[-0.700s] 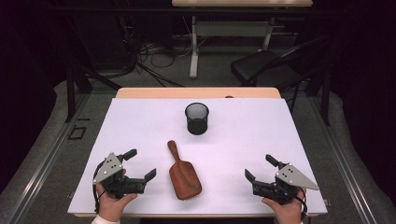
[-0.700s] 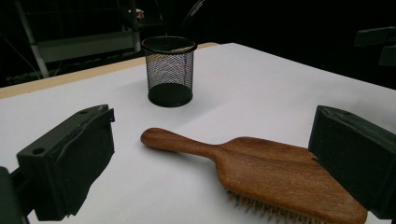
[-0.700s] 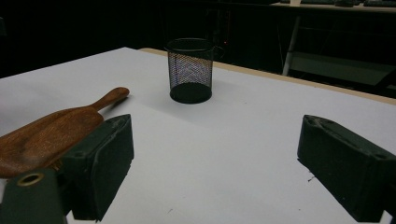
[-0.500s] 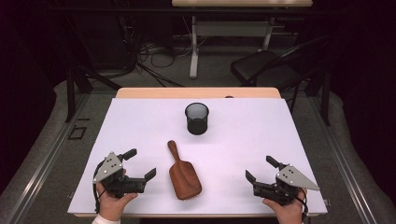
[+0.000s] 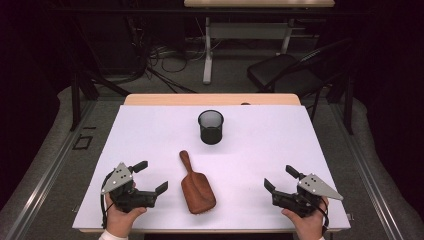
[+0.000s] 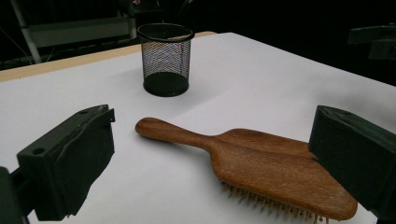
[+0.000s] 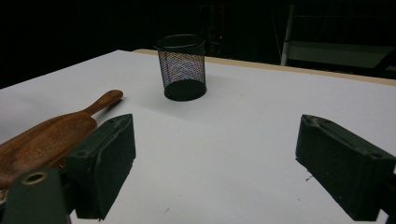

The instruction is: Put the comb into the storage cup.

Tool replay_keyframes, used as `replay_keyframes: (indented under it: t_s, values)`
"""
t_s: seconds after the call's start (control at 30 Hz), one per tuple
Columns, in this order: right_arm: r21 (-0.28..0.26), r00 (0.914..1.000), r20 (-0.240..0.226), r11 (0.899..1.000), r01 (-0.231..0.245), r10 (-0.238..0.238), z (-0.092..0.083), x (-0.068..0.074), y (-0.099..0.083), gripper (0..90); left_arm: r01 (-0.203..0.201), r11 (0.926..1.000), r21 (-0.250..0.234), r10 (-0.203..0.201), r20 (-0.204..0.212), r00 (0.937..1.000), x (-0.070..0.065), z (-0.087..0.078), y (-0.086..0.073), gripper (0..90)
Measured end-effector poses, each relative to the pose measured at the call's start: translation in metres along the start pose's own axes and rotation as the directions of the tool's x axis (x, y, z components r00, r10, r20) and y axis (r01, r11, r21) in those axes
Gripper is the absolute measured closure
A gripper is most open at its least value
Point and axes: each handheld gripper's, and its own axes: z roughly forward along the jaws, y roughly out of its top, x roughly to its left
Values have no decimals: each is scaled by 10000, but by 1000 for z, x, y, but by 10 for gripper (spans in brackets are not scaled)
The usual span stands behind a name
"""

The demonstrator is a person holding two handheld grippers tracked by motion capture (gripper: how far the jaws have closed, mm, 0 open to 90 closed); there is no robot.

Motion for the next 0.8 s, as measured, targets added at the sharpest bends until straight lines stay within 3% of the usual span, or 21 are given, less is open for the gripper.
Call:
replay_keyframes:
  t_s: [0.17,0.3,0.6,0.8]
  values:
    - [4,10000,-35,10000,70,-70,3,2,1,127,32,9995,303,-23,-275,9996,2,-2,10,3]
    - [106,9999,-153,9999,82,-80,8,2,1,128,303,9988,374,-286,-457,9985,5,-2,22,17]
    - [142,9997,-161,9998,169,-166,9,4,0,138,726,9930,932,-689,-427,9967,12,11,51,18]
    - [132,9998,-160,9998,153,-151,8,4,0,140,932,9904,1024,-917,-196,9956,15,23,62,18]
